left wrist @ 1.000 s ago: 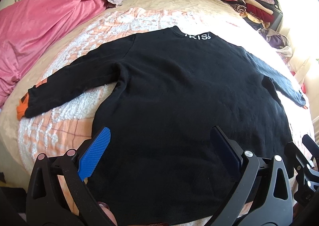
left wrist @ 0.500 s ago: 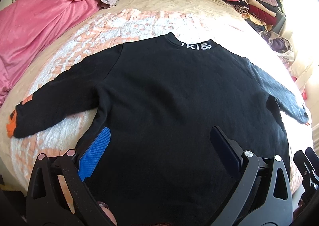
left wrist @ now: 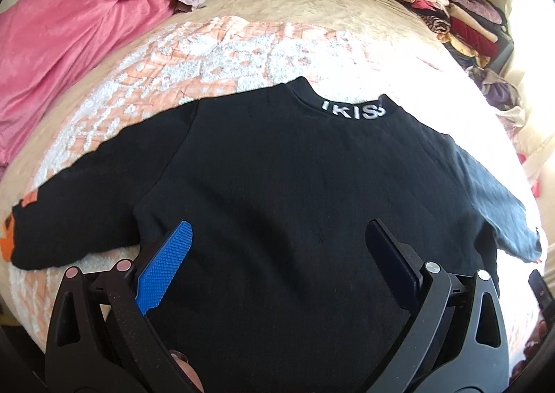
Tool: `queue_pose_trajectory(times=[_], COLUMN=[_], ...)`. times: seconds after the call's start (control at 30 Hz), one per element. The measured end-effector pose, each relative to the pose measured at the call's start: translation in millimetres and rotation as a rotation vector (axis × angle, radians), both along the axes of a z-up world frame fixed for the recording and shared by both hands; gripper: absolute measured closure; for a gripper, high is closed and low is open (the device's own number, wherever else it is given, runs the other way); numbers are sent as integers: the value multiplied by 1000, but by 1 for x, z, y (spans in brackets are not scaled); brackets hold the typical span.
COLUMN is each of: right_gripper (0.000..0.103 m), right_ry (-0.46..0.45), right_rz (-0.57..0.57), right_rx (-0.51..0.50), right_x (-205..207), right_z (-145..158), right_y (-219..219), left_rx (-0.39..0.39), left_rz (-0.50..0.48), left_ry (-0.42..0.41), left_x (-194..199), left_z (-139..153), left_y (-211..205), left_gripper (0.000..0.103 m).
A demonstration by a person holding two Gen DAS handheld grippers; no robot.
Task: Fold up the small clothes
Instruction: 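Grasp the orange cuff of one sleeve with the right gripper and lift it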
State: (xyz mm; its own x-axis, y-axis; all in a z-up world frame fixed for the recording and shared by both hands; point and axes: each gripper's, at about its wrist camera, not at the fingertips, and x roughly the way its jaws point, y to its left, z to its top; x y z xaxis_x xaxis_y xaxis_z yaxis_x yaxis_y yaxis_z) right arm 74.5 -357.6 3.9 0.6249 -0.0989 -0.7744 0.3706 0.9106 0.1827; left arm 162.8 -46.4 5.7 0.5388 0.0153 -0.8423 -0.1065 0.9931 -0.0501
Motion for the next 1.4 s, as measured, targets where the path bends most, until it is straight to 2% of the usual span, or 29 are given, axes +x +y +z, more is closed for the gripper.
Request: queue_pose_trajectory(times=[0.07,0.37,0.5,0.63,0.77,0.87,1.0,1.03,1.07,1.1,1.17,1.2,1.23,1.4], right_gripper=[4,4,4,4,4,4,5,14,29,36,58,66,83,87], right_ry=[5,39,65,106,87,51,-14,-29,-40,-50,-69,-77,-92,-187], right_rz=[-34,-226,-304,-376,-400,-414,-420,-423,-423,-424,-423,-423,-415,-335], right_rx=[4,67,135,160,196,169,209,205,200,202,221,220,219,223], right_x=[6,25,33,38,47,53,56,55,55,55,53,52,51,48], right_z=[-3,-23,-40,-57,-64,-61,-59,-57,-55,-54,-53,-51,-49,-22], right_y=[-15,-97,-133,-162,-178,-187,-200,-202,-204,-205,-209,-210,-210,-195], left_rx=[29,-7,-8,-8,-4,-9,-23,-25,-31,-35,-45,-49,-52,-75], left_rz=[-2,-42,-46,-51,-51,-43,-30,-26,-22,-18,-8,-3,1,19], left_ry=[0,9,11,14,12,8,5,2,0,-2,-6,-7,-8,-14], left_x=[8,42,56,63,67,69,71,70,70,70,69,69,68,67], left_z=[-1,-1,-8,-17,-24,-26,-26,-25,-24,-23,-22,-21,-20,-16], left_y=[-6,-23,-25,-23,-18,-11,-1,1,5,7,12,15,17,29], left_gripper=[9,9,9,9,9,9,9,9,9,9,9,9,9,9])
